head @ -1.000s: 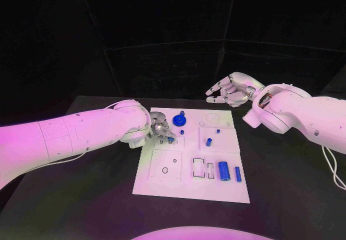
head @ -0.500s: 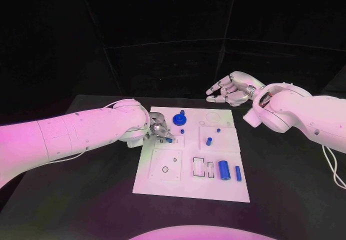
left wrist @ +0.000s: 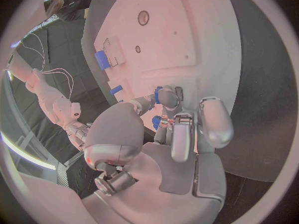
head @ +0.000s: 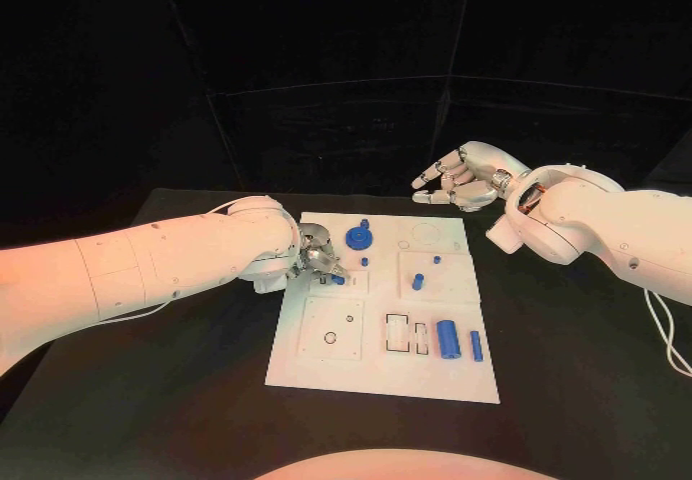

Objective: Assemble the parts on the task board

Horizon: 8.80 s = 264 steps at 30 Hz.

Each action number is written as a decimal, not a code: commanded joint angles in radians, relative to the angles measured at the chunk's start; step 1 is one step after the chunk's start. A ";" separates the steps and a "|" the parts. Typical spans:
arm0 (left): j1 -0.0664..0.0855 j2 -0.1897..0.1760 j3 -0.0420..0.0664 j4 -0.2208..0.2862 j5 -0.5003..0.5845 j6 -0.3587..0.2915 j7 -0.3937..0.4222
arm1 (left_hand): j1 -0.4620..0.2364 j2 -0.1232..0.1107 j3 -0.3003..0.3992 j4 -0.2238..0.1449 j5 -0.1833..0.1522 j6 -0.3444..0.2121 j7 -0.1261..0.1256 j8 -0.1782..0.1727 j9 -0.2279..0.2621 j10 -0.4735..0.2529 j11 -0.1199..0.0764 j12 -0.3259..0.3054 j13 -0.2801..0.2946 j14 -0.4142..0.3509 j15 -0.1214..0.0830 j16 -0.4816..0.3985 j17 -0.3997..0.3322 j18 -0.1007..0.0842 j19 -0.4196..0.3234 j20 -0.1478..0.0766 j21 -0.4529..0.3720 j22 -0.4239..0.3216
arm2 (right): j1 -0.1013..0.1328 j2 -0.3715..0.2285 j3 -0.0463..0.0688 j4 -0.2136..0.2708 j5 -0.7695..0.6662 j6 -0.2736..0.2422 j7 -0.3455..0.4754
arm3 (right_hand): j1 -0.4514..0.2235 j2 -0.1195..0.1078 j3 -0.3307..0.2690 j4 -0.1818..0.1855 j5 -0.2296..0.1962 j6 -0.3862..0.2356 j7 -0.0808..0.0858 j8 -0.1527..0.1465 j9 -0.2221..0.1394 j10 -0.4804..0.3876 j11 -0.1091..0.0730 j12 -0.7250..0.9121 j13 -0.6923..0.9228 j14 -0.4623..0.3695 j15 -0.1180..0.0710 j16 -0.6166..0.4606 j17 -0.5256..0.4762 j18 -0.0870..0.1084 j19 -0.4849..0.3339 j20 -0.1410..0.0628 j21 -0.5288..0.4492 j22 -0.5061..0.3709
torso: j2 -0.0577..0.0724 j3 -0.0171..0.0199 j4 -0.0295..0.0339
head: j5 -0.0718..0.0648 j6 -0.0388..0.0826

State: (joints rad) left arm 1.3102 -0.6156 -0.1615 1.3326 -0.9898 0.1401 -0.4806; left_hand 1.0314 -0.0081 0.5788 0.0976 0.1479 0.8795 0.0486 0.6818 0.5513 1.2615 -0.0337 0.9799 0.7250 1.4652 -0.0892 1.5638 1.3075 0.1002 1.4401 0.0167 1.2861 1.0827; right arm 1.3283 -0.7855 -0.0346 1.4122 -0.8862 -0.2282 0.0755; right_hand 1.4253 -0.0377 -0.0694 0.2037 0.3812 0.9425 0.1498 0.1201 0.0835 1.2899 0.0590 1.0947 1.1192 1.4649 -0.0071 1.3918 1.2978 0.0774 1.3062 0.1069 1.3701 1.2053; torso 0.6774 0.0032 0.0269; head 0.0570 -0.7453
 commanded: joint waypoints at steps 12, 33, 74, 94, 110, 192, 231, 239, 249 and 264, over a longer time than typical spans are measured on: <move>0.000 0.009 -0.001 -0.001 -0.008 0.043 -0.008 | -0.029 -0.016 0.140 -0.144 0.001 0.011 -0.007 0.005 0.000 0.013 0.001 0.009 0.001 0.105 -0.004 0.005 0.260 -0.011 0.002 -0.001 0.006 0.004 | 0.002 0.001 0.001 0.001 -0.001 0.008 0.005 | 0.002 0.007 -0.001 -0.005 0.005 0.008 -0.001 0.004 0.001 0.009 0.001 0.003 0.001 0.046 -0.006 -0.002 0.001 0.006 0.002 -0.008 -0.004 0.001 | 0.000 0.0001 0.0002 | -0.003 -0.006; 0.000 0.032 -0.001 -0.031 -0.007 0.026 -0.005 | -0.140 -0.012 0.058 -0.062 0.001 0.055 -0.018 -0.009 -0.020 0.032 -0.007 0.033 0.027 0.106 -0.010 0.007 0.263 -0.014 0.008 -0.006 0.015 0.023 | 0.002 0.003 0.001 0.000 -0.001 0.008 0.004 | 0.000 0.009 -0.002 -0.004 0.007 0.008 -0.001 0.004 0.000 0.008 0.001 0.001 -0.002 0.045 -0.006 -0.004 -0.001 0.006 0.002 -0.008 -0.005 0.000 | 0.000 0.0009 0.0003 | -0.005 -0.008; 0.007 0.002 0.001 -0.015 -0.006 0.019 -0.004 | -0.224 -0.068 -0.347 0.108 -0.101 0.116 -0.034 -0.039 -0.069 0.063 -0.021 0.065 0.083 0.106 -0.024 0.007 0.263 -0.015 0.013 -0.022 0.017 0.038 | 0.002 0.002 0.001 -0.004 -0.013 -0.003 0.002 | -0.009 0.009 -0.009 -0.001 -0.010 0.004 -0.001 0.004 -0.001 0.004 0.001 -0.006 -0.010 0.042 -0.006 -0.015 -0.014 0.008 -0.002 -0.008 -0.010 -0.007 | 0.000 -0.0012 0.0017 | -0.011 -0.014; 0.096 -0.021 0.054 -0.141 0.012 0.207 -0.018 | -0.101 -0.012 -0.509 0.137 -0.100 0.012 -0.018 0.037 0.015 -0.012 -0.006 0.026 0.010 0.102 -0.013 0.000 0.249 -0.007 -0.008 -0.012 -0.014 0.000 | 0.002 0.002 0.001 -0.010 -0.013 0.001 0.000 | -0.008 0.010 -0.009 -0.001 -0.011 0.003 -0.001 0.004 -0.002 0.004 0.001 -0.007 -0.011 0.042 -0.006 -0.017 -0.017 0.008 -0.003 -0.008 -0.011 -0.009 | 0.002 -0.0009 -0.0030 | -0.009 -0.006; 0.091 0.097 0.053 -0.324 -0.004 0.204 -0.008 | -0.062 0.012 -0.554 0.149 -0.100 -0.020 -0.012 0.042 0.031 -0.026 -0.002 0.026 0.000 0.101 -0.010 -0.002 0.245 -0.006 -0.012 -0.010 -0.021 -0.008 | 0.002 0.006 0.001 -0.010 -0.015 0.000 0.002 | -0.006 0.013 -0.008 -0.003 -0.006 0.003 -0.001 0.004 -0.002 0.003 0.001 -0.008 -0.012 0.042 -0.007 -0.018 -0.018 0.008 -0.004 -0.009 -0.012 -0.010 | 0.005 -0.0020 -0.0040 | -0.004 -0.007; 0.042 0.210 0.053 -0.455 -0.101 0.259 0.027 | 0.050 0.060 -0.598 0.110 -0.100 -0.031 -0.003 0.030 0.030 -0.042 0.007 0.041 -0.002 0.102 -0.002 -0.001 0.248 -0.006 -0.014 -0.001 -0.019 0.002 | 0.002 0.032 0.001 -0.027 -0.015 0.018 -0.001 | -0.002 0.018 -0.006 -0.005 0.004 0.003 -0.001 0.005 -0.003 0.001 0.001 -0.011 -0.016 0.040 -0.007 -0.026 -0.026 0.010 -0.008 -0.009 -0.018 -0.018 | 0.003 -0.0002 -0.0031 | -0.004 -0.018; 0.042 0.193 0.053 -0.433 -0.048 0.176 0.122 | 0.135 0.029 0.007 -0.185 -0.091 -0.062 0.011 0.003 0.025 -0.073 0.016 -0.015 -0.095 0.099 0.008 -0.007 0.235 -0.001 -0.025 0.009 -0.038 -0.011 | 0.002 0.037 0.001 -0.041 -0.015 0.028 -0.002 | -0.002 0.023 -0.004 -0.004 0.006 0.003 -0.001 0.006 -0.003 0.001 0.001 -0.012 -0.017 0.039 -0.007 -0.028 -0.029 0.010 -0.010 -0.009 -0.019 -0.020 | 0.001 -0.0018 0.0021 | -0.002 -0.035; 0.044 0.134 0.053 -0.357 -0.026 0.096 0.156 | 0.124 0.006 0.053 -0.200 -0.091 -0.059 0.010 0.013 0.032 -0.060 0.015 -0.012 -0.097 0.099 0.008 -0.007 0.234 -0.002 -0.023 0.010 -0.036 -0.007 | 0.002 0.036 0.000 -0.045 -0.015 0.030 -0.002 | -0.002 0.024 -0.004 -0.004 0.007 0.003 0.000 0.006 -0.003 0.001 0.001 -0.012 -0.017 0.039 -0.007 -0.028 -0.029 0.010 -0.010 -0.009 -0.019 -0.020 | -0.001 -0.0020 0.0065 | 0.002 -0.040; 0.044 0.034 0.042 -0.189 -0.040 0.038 0.155 | 0.125 -0.020 0.078 -0.214 -0.087 -0.050 0.008 0.017 0.032 -0.041 0.013 -0.002 -0.087 0.100 0.007 -0.005 0.239 -0.003 -0.019 0.009 -0.031 0.002 | 0.002 0.033 0.000 -0.046 -0.015 0.030 -0.003 | -0.001 0.026 -0.003 -0.004 0.008 0.003 0.000 0.006 -0.003 -0.005 0.001 -0.022 -0.026 0.038 -0.007 -0.032 -0.034 0.010 -0.010 -0.009 -0.020 -0.020 | -0.002 -0.0025 0.0069 | 0.009 -0.043; 0.038 -0.036 0.004 -0.064 -0.096 0.078 0.111 | 0.119 -0.053 0.106 -0.223 -0.039 -0.027 0.006 0.010 0.024 -0.014 0.010 0.007 -0.074 0.102 0.005 -0.001 0.247 -0.006 -0.013 0.008 -0.022 0.017 | 0.002 0.028 0.000 -0.047 -0.015 0.028 -0.002 | -0.001 0.026 -0.003 -0.004 0.008 0.003 0.000 0.006 -0.003 -0.005 0.001 -0.022 -0.026 0.038 -0.007 -0.032 -0.034 0.010 -0.010 -0.009 -0.020 -0.020 | -0.002 -0.0011 0.0055 | 0.019 -0.042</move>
State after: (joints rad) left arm 1.3479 -0.6491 -0.1571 1.2609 -1.0524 0.2054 -0.3532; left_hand 1.1513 -0.0519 0.5099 0.0452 0.1048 0.8475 0.0553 0.6942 0.5767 1.2388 -0.0250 0.9836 0.6504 1.4653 -0.0890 1.5598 1.3074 0.1002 1.4195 0.0227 1.2605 1.0983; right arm 1.3279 -0.7563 -0.0350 1.3651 -0.9007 -0.2041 0.0691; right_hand 1.4239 -0.0204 -0.0748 0.2036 0.3833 0.9425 0.1498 0.1200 0.0813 1.2899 0.0589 1.0766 1.0943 1.4649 -0.0071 1.3636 1.2649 0.0775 1.2992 0.0999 1.3544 1.1866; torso 0.6757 0.0011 0.0329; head 0.0737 -0.7888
